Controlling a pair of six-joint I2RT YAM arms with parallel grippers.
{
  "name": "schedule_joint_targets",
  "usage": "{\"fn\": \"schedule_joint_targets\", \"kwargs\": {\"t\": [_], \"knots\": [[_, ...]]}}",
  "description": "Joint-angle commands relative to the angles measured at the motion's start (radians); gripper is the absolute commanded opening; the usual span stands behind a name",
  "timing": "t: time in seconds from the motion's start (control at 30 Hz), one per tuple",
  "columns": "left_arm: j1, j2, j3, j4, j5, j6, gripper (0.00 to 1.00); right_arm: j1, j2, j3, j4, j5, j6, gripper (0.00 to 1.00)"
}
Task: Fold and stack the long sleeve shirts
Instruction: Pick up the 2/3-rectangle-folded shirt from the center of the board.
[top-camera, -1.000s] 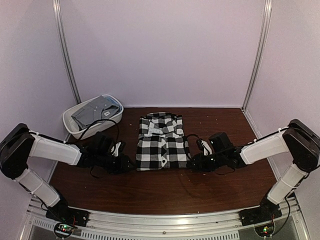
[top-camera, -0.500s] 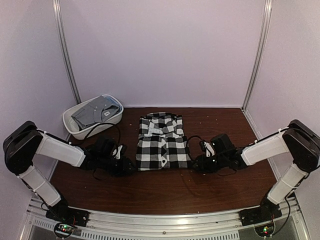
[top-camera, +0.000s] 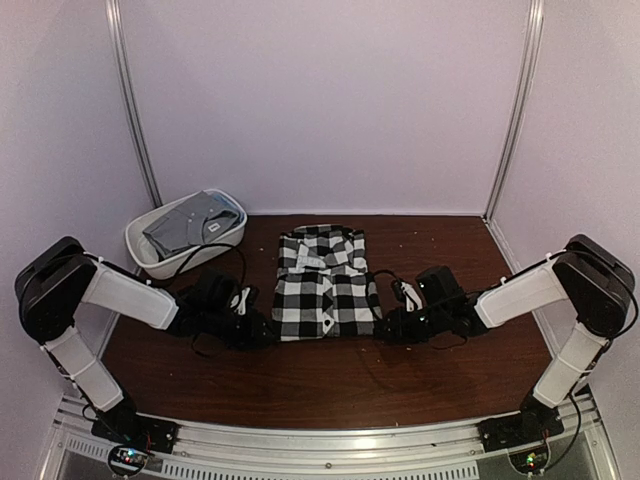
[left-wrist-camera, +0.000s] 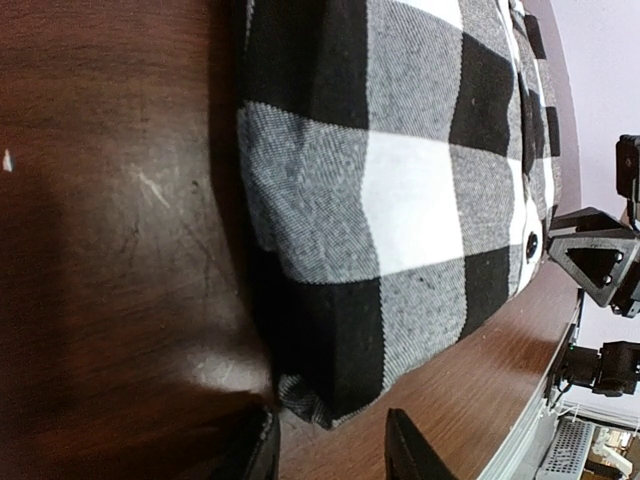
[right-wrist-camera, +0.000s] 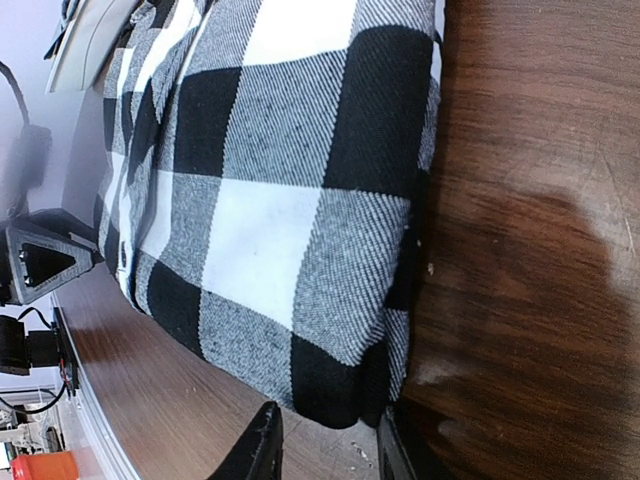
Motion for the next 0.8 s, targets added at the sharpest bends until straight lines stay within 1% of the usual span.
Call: {"fn": "schedule_joint_targets", "kwargs": {"t": [0.0,0.3,0.33,0.43,0.57,0.77], "knots": [[-0.007,0.044,0.032,0.011,0.01,0.0,0.33,-0.005,0.021,0.012,-0.036,-0.002,-0.01,0.34],[-0.009,0.046,0.045,0.0,0.015,-0.011,0.1,-0.006,0.012,0.024,-0.062,0.007,-0.011,0.3],[-0.009,0.046,0.046,-0.004,0.013,-0.011,0.06,-0.005,0.003,0.022,-0.066,0.014,-0.01,0.3],[-0.009,0.044,0.051,-0.013,0.008,-0.011,0.0,-0.006,-0.03,0.005,-0.079,0.05,-0.011,0.34],[-0.009,0.032,0.051,-0.035,-0.004,-0.011,0.0,-0.005,-0.05,0.004,-0.108,0.081,-0.021,0.36],[-0.009,0.002,0.045,-0.062,-0.019,-0.008,0.0,0.019,-0.052,0.007,-0.132,0.104,-0.038,0.36]]}}
